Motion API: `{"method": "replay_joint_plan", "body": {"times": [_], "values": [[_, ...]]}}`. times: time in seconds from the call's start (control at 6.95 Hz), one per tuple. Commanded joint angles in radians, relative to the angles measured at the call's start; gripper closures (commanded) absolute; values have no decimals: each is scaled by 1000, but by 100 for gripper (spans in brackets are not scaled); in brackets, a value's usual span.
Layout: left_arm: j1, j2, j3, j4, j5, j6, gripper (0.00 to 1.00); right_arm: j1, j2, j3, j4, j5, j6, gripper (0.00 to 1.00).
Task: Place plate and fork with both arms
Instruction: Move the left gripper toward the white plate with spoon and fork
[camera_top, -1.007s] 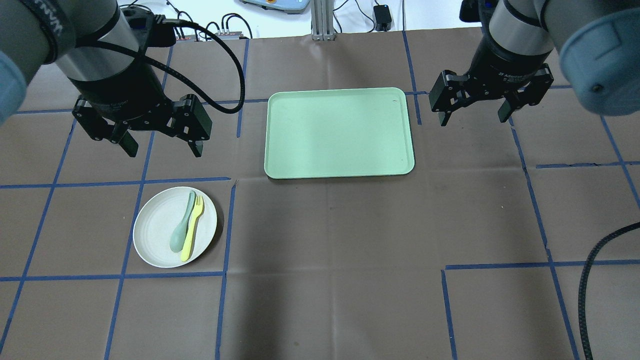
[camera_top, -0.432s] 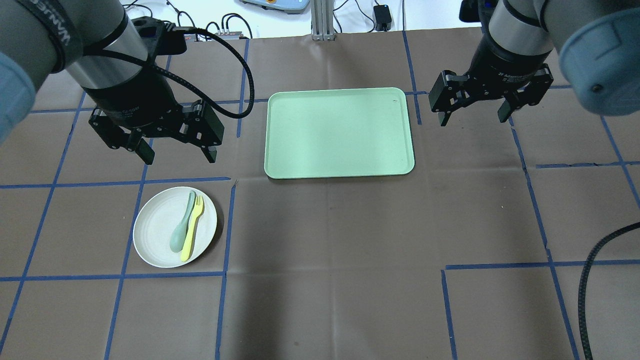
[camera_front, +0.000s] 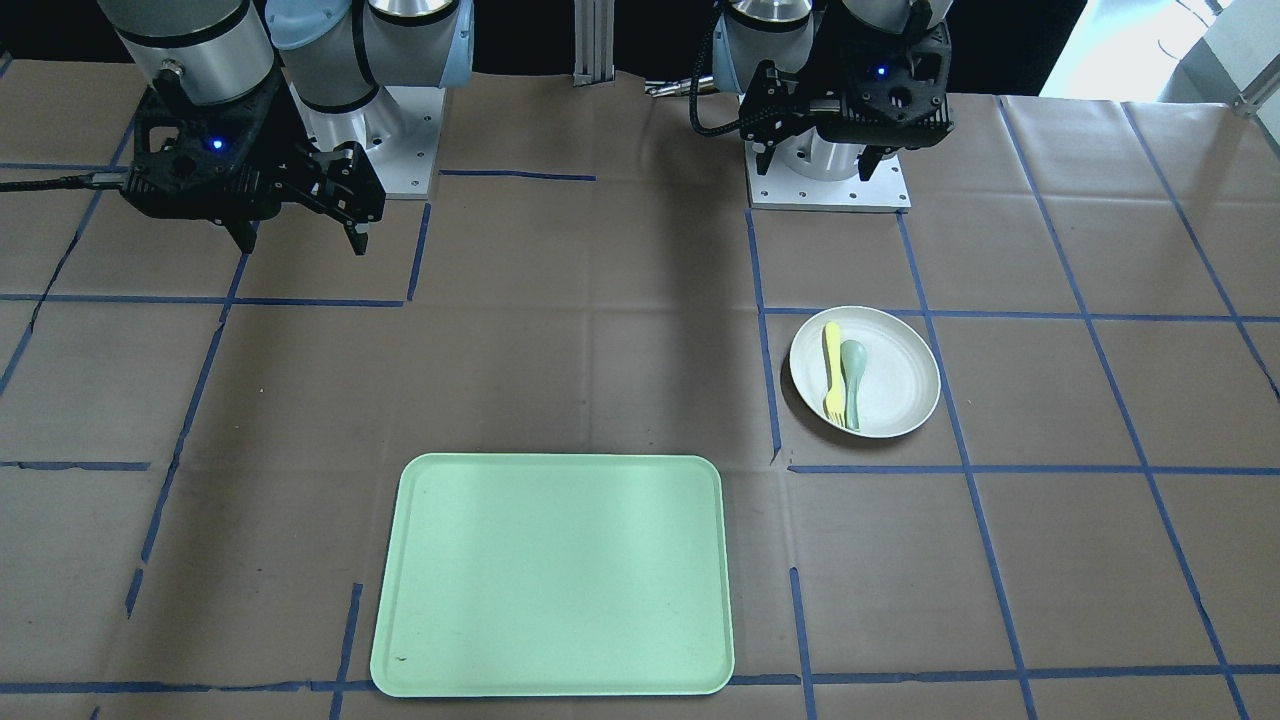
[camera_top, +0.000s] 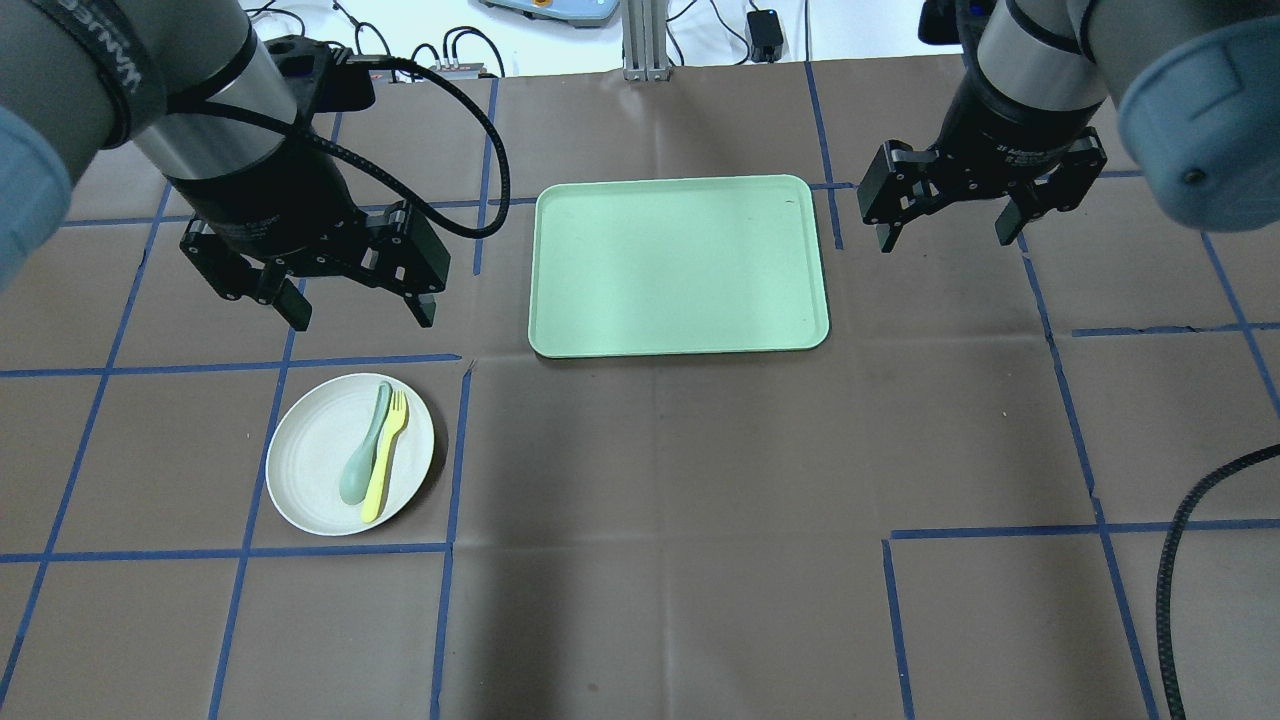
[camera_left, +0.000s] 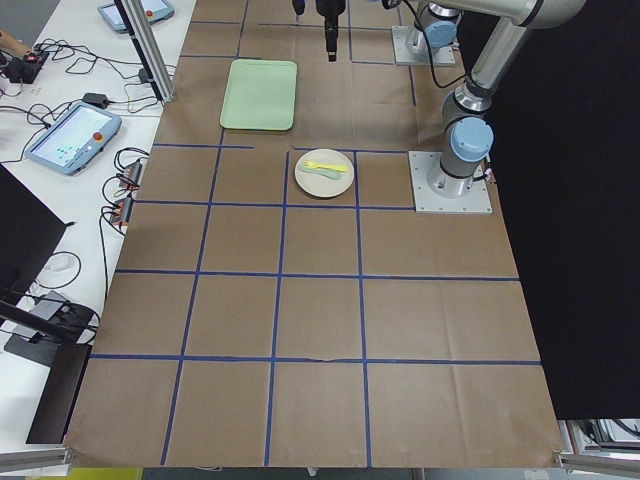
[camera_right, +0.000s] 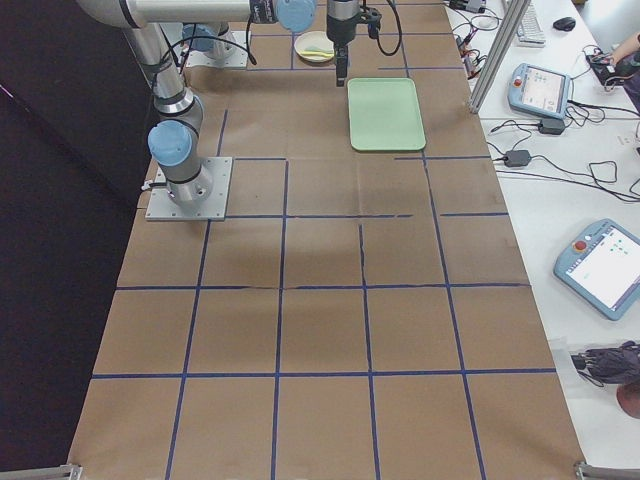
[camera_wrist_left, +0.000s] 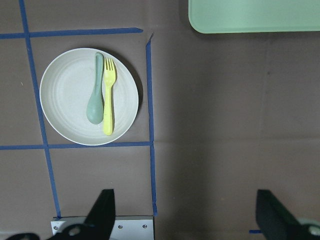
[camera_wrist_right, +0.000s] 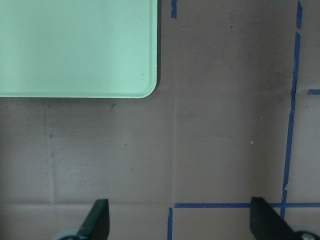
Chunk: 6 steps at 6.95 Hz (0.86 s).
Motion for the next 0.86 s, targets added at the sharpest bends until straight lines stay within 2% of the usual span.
{"method": "replay_joint_plan", "body": {"times": [0.0, 0.29, 0.72], "values": [[0, 3, 0, -1, 2, -5, 0, 1, 0, 0, 0, 0, 0, 0], [9, 1, -3, 22, 0, 5, 0, -1, 0, 0, 0, 0, 0, 0], [222, 6, -58, 17, -7, 174, 0, -1, 0, 0, 0, -2, 0, 0]]}}
